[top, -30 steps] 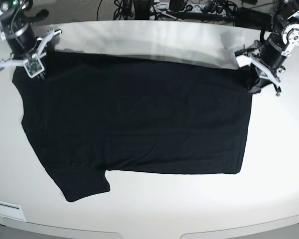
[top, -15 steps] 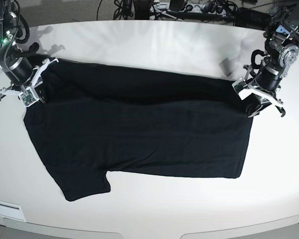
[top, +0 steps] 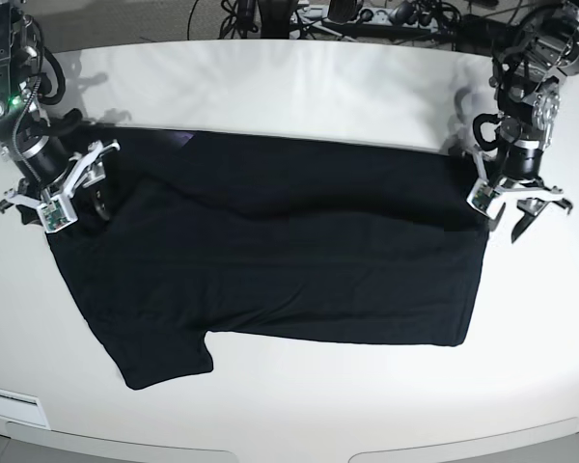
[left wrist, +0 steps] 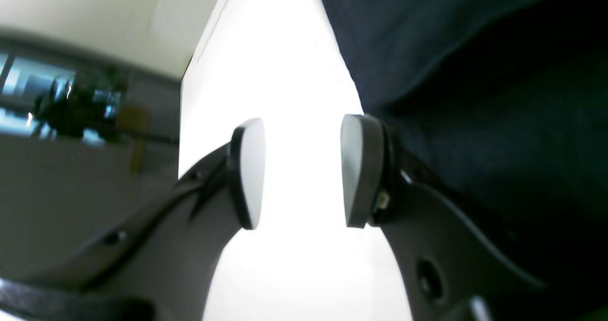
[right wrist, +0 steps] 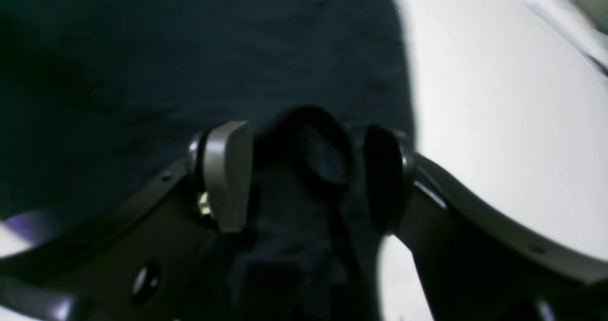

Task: Fold the T-shirt properly
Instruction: 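Regrasp the shirt edge with both grippers and drag it further back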

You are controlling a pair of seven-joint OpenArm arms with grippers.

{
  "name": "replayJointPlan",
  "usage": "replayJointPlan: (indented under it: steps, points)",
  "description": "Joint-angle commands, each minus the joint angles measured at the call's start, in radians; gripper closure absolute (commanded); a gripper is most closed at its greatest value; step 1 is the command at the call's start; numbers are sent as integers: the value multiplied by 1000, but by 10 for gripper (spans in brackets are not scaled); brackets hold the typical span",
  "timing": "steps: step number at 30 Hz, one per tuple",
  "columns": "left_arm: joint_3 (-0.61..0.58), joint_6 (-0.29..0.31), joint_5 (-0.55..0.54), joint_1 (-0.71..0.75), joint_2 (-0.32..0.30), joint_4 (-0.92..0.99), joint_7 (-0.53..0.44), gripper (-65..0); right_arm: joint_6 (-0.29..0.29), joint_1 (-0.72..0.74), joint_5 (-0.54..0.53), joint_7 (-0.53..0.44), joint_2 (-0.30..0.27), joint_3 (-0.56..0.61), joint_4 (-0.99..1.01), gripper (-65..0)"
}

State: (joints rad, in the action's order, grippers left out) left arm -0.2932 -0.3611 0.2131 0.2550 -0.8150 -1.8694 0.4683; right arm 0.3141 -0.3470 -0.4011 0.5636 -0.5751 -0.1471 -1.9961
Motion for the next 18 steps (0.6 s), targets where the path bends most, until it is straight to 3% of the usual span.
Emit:
replayJointPlan:
  steps: [1, 3, 4, 6, 8, 10, 13, 18]
  points:
    - [13, -35, 24, -9, -7, -14, -14, -199, -14, 11, 5, -7, -18, -11, -16, -273]
    - [13, -48, 25, -9, 7, -14, 6, -13, -50, 11, 3, 37, -18, -11, -16, -53]
    - [13, -47, 25, -9, 14, -14, 12, 0, -66, 11, -3, 58, -18, -11, -16, 0]
    - [13, -8, 26, -10, 15, -13, 8, 0, -84, 11, -18, 91, -18, -11, -16, 0]
    - [13, 58, 23, -19, 15, -14, -5, 0, -39, 5, -58, 97, -18, -11, -16, 0]
    - [13, 165, -8, -39, 15, -13, -32, 0, 17, -12, -112, 96, -18, -10, -16, 0]
    - [13, 351, -132, -90, 19, -9, -57, 0, 56, -36, -115, 90, 5, -10, -2, 0]
    - [13, 495, -240, -173, 82, 110, -57, 0, 98, -40, -93, 65, 47, -10, 109, 0]
